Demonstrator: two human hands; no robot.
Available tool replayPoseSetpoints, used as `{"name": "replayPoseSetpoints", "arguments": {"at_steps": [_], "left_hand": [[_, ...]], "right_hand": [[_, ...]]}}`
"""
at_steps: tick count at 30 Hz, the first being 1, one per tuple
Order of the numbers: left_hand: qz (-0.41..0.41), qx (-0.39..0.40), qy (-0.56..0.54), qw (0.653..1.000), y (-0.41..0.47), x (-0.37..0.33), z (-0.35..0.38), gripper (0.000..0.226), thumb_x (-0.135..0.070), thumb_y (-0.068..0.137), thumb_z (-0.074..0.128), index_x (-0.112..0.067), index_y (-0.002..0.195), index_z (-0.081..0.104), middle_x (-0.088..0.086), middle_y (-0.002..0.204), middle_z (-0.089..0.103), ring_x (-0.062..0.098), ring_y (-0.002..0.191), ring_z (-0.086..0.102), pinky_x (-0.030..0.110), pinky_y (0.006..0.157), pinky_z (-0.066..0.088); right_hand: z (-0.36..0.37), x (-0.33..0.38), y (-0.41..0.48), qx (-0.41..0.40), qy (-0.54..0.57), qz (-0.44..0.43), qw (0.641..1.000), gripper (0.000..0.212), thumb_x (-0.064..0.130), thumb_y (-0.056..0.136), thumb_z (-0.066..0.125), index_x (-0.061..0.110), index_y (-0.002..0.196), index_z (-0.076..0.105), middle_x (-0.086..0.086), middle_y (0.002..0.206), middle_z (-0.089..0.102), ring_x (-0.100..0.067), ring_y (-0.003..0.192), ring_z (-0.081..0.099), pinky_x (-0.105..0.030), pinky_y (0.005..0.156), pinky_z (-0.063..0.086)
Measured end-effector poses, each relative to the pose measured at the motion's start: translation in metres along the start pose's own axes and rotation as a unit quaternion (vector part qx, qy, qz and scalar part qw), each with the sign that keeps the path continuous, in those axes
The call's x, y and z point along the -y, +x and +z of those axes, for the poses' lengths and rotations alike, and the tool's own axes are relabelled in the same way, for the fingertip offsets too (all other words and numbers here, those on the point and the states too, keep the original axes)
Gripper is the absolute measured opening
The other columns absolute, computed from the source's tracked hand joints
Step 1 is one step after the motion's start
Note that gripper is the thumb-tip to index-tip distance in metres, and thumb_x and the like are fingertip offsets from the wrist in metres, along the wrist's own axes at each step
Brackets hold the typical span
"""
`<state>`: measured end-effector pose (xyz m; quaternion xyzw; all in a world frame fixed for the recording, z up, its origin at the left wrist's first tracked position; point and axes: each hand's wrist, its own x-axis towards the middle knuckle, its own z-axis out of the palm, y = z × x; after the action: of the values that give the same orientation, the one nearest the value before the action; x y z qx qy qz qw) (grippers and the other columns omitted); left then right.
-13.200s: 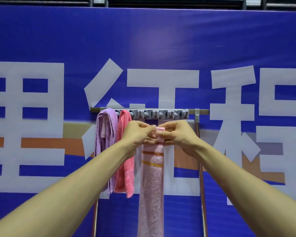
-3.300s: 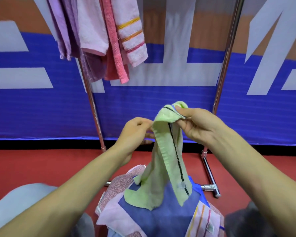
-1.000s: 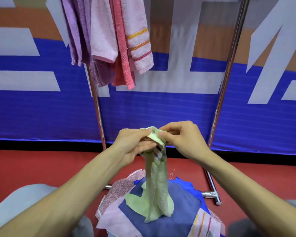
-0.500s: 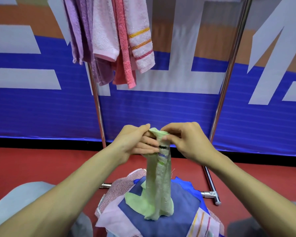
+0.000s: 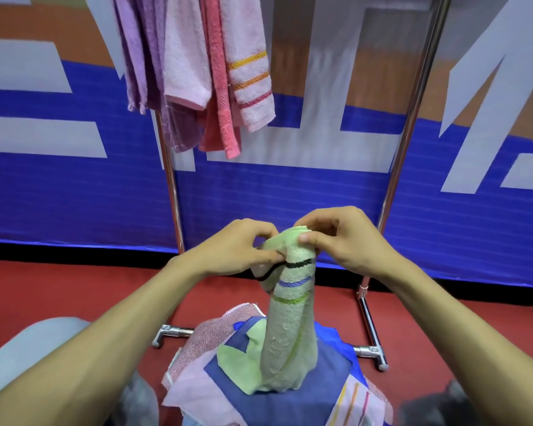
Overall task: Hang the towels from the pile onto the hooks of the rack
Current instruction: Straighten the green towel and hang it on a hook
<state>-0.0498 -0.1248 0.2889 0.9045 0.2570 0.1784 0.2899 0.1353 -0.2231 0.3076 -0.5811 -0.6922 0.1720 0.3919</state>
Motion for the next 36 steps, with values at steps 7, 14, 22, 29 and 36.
{"name": "replayPoseSetpoints", "arguments": {"at_steps": [7, 14, 22, 29, 36], "left_hand": [[-0.038, 0.025, 0.051, 0.998, -0.003, 0.005, -0.006, 0.029, -0.045, 0.081, 0.070, -0.017, 0.076, 0.062, 0.007, 0.071, 0.060, 0.008, 0.061, 0.045, 0.024, 0.057, 0.034], [-0.022, -0.034, 0.060, 0.997, -0.006, 0.004, -0.007, 0.042, -0.046, 0.091, 0.055, -0.009, 0.072, 0.051, 0.009, 0.065, 0.054, 0.013, 0.058, 0.042, 0.024, 0.052, 0.031], [0.004, -0.052, 0.082, 0.995, -0.008, 0.006, -0.014, 0.017, -0.026, 0.095, 0.055, -0.010, 0.091, 0.061, -0.004, 0.080, 0.061, 0.012, 0.074, 0.054, 0.026, 0.067, 0.039], [0.003, -0.126, 0.157, 0.980, 0.011, -0.023, -0.057, 0.022, -0.026, 0.102, 0.038, -0.009, 0.101, 0.052, 0.012, 0.092, 0.063, 0.032, 0.087, 0.058, 0.039, 0.073, 0.042], [0.074, -0.200, 0.285, 0.934, 0.023, -0.107, -0.163, 0.027, -0.028, 0.091, 0.060, -0.008, 0.076, 0.049, 0.020, 0.090, 0.065, 0.037, 0.089, 0.060, 0.037, 0.065, 0.036]], "right_hand": [[-0.002, -0.008, 0.000, -0.061, 0.020, 0.074, 0.995, 0.010, 0.016, 0.076, 0.079, 0.020, 0.072, 0.071, 0.007, 0.055, 0.065, -0.005, 0.050, 0.058, -0.019, 0.058, 0.049], [0.004, -0.009, 0.008, -0.129, 0.070, 0.104, 0.984, 0.013, 0.022, 0.077, 0.079, 0.012, 0.074, 0.071, 0.004, 0.056, 0.065, -0.012, 0.050, 0.060, -0.030, 0.058, 0.057], [0.012, -0.012, 0.010, -0.230, 0.033, 0.098, 0.968, 0.010, 0.020, 0.090, 0.061, 0.022, 0.081, 0.065, 0.005, 0.074, 0.065, -0.009, 0.068, 0.055, -0.024, 0.066, 0.044], [-0.006, 0.029, 0.044, -0.347, 0.043, 0.075, 0.934, 0.013, 0.011, 0.094, 0.050, 0.009, 0.093, 0.064, 0.003, 0.088, 0.064, -0.016, 0.085, 0.057, -0.030, 0.076, 0.043], [-0.069, 0.118, 0.082, -0.450, 0.073, 0.002, 0.890, 0.012, 0.013, 0.095, 0.052, 0.019, 0.088, 0.059, 0.016, 0.077, 0.056, -0.012, 0.085, 0.054, -0.026, 0.074, 0.040]]}}
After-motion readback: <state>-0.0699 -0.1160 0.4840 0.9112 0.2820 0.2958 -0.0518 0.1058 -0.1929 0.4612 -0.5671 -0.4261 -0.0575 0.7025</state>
